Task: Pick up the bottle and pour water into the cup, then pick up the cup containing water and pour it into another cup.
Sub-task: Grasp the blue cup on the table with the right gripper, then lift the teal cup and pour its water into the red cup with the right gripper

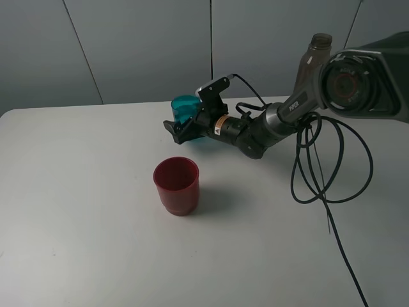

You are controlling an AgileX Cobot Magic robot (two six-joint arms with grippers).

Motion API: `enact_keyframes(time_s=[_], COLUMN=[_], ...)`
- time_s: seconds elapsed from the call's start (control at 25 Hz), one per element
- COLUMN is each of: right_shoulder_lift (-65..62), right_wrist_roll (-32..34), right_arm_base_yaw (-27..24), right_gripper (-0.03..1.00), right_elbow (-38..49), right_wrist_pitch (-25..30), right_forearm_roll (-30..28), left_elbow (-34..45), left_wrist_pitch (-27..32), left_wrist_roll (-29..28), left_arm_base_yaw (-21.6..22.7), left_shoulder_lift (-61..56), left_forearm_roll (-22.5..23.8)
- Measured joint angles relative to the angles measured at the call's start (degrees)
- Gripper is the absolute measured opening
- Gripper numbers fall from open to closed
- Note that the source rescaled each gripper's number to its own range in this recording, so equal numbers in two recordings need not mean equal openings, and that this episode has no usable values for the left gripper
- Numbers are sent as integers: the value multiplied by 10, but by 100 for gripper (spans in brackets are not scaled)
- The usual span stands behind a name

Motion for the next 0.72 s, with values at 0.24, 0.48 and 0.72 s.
enact_keyframes(time_s=[0.24, 0.48, 0.72], right_shoulder_lift=[0, 0, 0], right_wrist_roll=[-1, -1, -1], right_arm_base_yaw=[0, 0, 0], right_gripper=[3, 3, 3], right_elbow=[0, 0, 0], right_wrist_pitch=[-6, -6, -6], right_forearm_roll=[0, 0, 0], left_elbow=[0, 0, 0], left_wrist_pitch=[0, 0, 0], left_wrist_roll=[0, 0, 0], left_arm_base_yaw=[0, 0, 0], left_shoulder_lift=[0, 0, 0], left_forearm_roll=[0, 0, 0])
